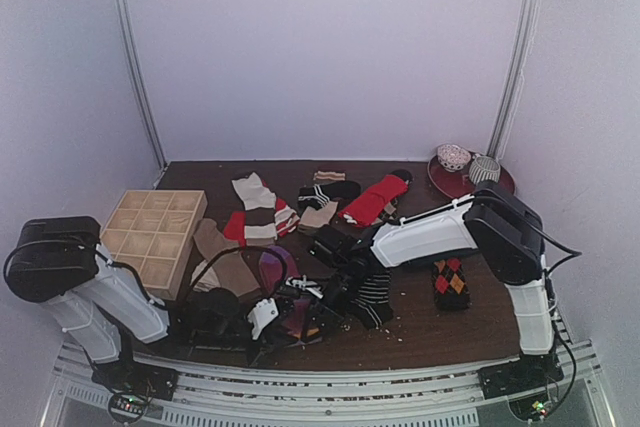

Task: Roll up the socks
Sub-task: Roll a pair of socks at the center of the board.

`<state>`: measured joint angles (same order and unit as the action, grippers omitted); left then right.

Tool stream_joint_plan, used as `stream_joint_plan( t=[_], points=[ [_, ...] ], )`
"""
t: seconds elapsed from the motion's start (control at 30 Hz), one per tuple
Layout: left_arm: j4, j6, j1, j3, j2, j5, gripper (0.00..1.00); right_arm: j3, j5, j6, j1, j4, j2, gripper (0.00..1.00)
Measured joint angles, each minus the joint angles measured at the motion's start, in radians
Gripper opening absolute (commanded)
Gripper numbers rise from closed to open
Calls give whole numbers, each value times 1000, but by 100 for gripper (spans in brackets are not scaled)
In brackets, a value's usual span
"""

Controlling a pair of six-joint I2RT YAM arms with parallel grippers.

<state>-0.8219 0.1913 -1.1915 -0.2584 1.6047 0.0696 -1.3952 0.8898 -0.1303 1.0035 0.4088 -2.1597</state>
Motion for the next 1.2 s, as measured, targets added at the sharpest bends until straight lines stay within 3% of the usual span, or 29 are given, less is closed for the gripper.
stream_joint_plan(
  t=[0.07,0.13,0.23,0.37,0.47,0.53,0.8,1.03,1.2],
  points=[
    [5,48,2,-6,6,3,0,26,0,7,0,-34,16,31],
    [-6,104,16,-10,22,27,0,77,-13,21,1,-92,50,53],
    [-74,172,51,5,61,98,0,204,-95,48,16,-237,150,58],
    [-185,288,95,57,100,181,0,486,-304,6,39,-515,347,72],
    [-226,343,109,64,122,222,0,705,-475,-90,88,-709,468,72],
    [-245,368,115,64,138,238,0,764,-573,-163,138,-792,486,72],
    [-316,415,121,66,195,278,0,783,-903,-430,290,-1101,430,71],
    [-334,424,121,73,200,283,0,694,-940,-515,294,-1118,328,63],
    [-336,425,121,74,201,283,0,645,-914,-508,294,-1039,304,44]
  ],
)
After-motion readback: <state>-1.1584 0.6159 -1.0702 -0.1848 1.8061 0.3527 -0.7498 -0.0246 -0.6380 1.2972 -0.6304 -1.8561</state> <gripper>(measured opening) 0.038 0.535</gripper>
